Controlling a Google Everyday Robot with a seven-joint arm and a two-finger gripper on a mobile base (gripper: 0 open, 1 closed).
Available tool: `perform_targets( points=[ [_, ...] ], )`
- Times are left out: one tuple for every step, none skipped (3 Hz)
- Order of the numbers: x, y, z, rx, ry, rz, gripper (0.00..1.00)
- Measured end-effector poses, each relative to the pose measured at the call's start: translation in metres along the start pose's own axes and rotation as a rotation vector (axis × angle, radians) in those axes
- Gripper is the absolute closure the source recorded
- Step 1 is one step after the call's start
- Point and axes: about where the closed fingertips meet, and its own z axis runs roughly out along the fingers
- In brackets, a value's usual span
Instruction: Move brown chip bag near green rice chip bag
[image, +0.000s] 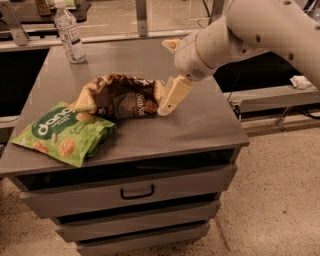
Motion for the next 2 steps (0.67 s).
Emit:
perform_targets(
  points=[
    [0.032,0.003,-0.074,-0.025,-0.018,-0.002,0.00],
    [0.067,0.009,-0.156,0.003,-0.032,0.050,0.00]
  ],
)
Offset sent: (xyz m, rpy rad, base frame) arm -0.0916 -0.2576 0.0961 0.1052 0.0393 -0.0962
